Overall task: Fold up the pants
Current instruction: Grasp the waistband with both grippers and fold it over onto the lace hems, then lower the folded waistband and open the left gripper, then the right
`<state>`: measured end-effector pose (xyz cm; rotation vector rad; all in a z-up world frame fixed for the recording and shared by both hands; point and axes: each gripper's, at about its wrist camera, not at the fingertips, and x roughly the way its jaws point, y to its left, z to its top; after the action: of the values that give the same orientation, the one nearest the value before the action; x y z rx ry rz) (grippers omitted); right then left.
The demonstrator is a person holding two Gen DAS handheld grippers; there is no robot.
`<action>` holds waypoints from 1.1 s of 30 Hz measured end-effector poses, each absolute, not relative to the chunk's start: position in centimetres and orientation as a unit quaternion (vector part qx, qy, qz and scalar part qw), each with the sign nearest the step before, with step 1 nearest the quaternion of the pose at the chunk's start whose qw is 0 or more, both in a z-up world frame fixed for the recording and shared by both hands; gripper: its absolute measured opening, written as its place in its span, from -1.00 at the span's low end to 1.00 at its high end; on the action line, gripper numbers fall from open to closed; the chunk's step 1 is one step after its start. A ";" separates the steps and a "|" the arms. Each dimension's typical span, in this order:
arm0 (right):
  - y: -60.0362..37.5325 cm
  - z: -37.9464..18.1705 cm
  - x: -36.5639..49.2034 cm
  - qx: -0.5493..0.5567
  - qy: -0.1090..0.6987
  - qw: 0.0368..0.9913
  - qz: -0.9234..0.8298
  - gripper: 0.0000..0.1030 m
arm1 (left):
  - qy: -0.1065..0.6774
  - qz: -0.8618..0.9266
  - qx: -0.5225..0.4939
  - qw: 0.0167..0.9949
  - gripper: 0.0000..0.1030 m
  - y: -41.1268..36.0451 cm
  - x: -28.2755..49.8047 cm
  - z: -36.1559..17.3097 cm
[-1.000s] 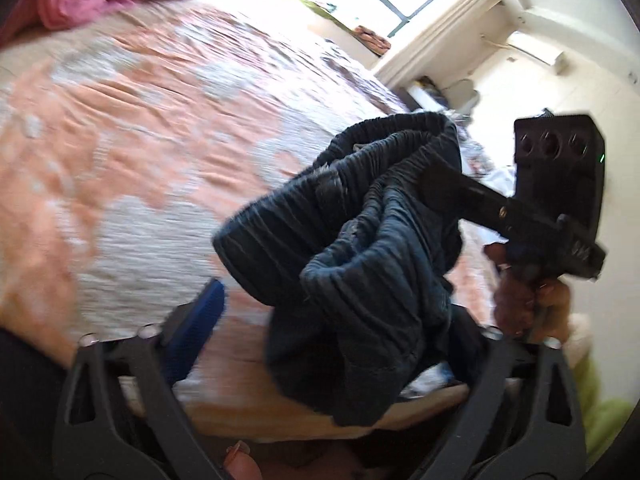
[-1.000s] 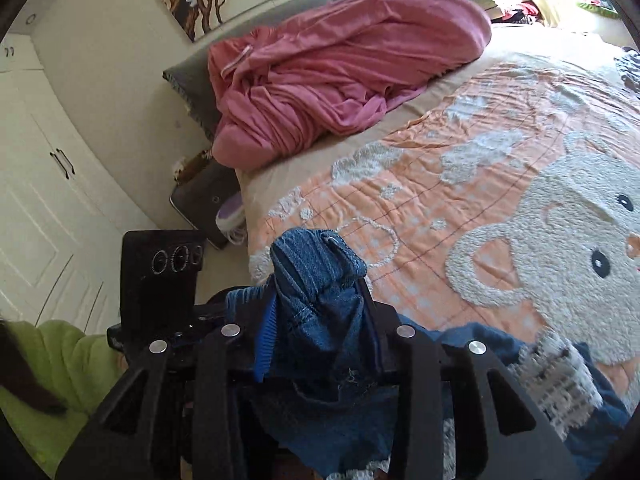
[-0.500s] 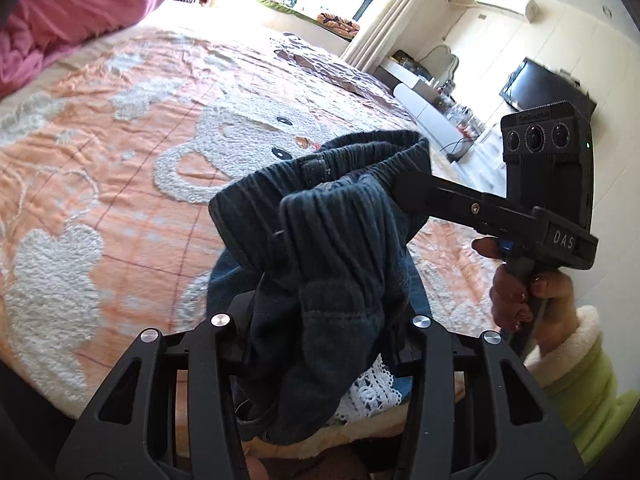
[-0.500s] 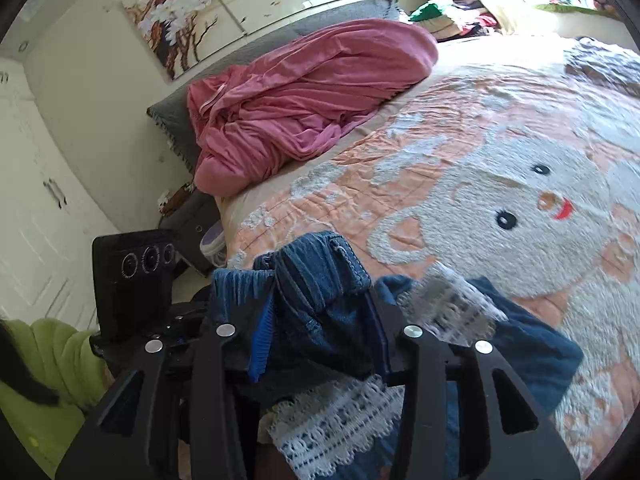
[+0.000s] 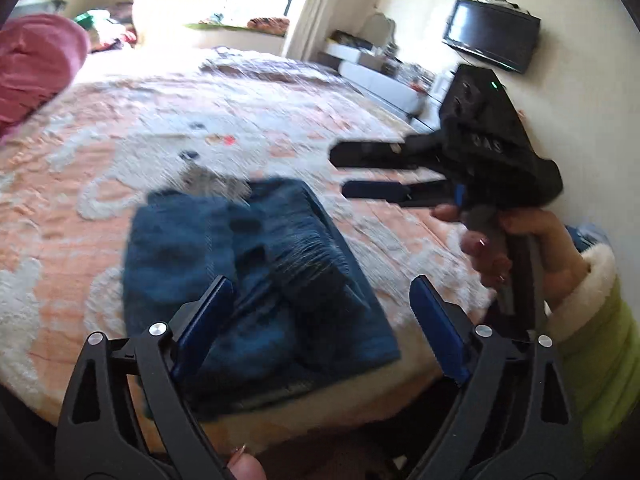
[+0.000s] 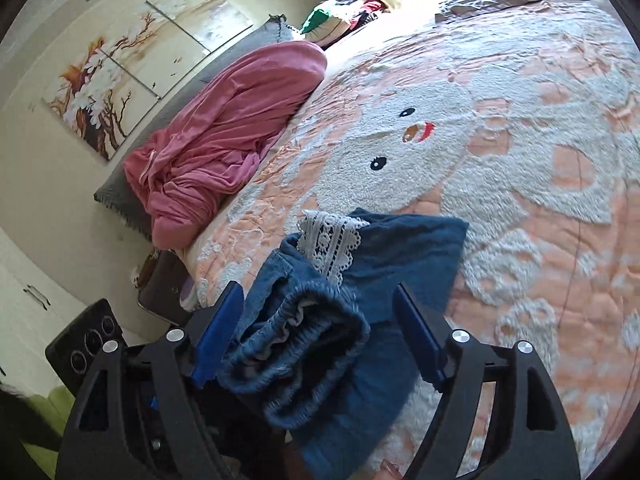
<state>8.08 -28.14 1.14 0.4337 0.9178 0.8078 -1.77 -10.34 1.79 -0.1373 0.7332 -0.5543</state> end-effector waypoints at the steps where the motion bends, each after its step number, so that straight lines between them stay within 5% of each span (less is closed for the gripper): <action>1: -28.0 1.0 7.9 0.201 0.430 0.796 0.375 0.55 | 0.361 -0.275 -0.071 0.888 0.62 -10.2 -2.0 1.3; 11: -26.6 -0.6 8.2 0.226 0.471 0.768 0.370 0.69 | 0.334 -0.198 -0.042 0.921 0.62 -6.9 -4.4 3.5; 17: -24.1 -1.7 9.4 0.226 0.530 0.740 0.348 0.73 | 0.366 -0.225 0.000 0.903 0.00 -9.5 -3.1 1.7; 19: -22.7 -1.4 9.2 0.202 0.525 0.746 0.357 0.12 | 0.378 -0.230 0.014 0.896 -0.04 -10.4 -3.4 0.7; 21: -21.3 -0.4 9.0 0.168 0.507 0.759 0.372 -0.26 | 0.376 -0.227 0.031 0.898 -0.04 -11.0 -3.8 0.4; 26: -19.6 2.8 9.6 0.132 0.440 0.787 0.412 -0.30 | 0.352 -0.214 0.029 0.911 -0.04 -10.8 -3.1 1.4; 33: -23.0 -1.2 11.4 0.164 0.499 0.770 0.364 -0.30 | 0.375 -0.245 0.012 0.894 -0.04 -11.7 -2.5 0.4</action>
<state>11.43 -23.05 -1.25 0.3554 1.0818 0.7891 -2.47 -11.73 0.44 0.0250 0.7786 -0.5089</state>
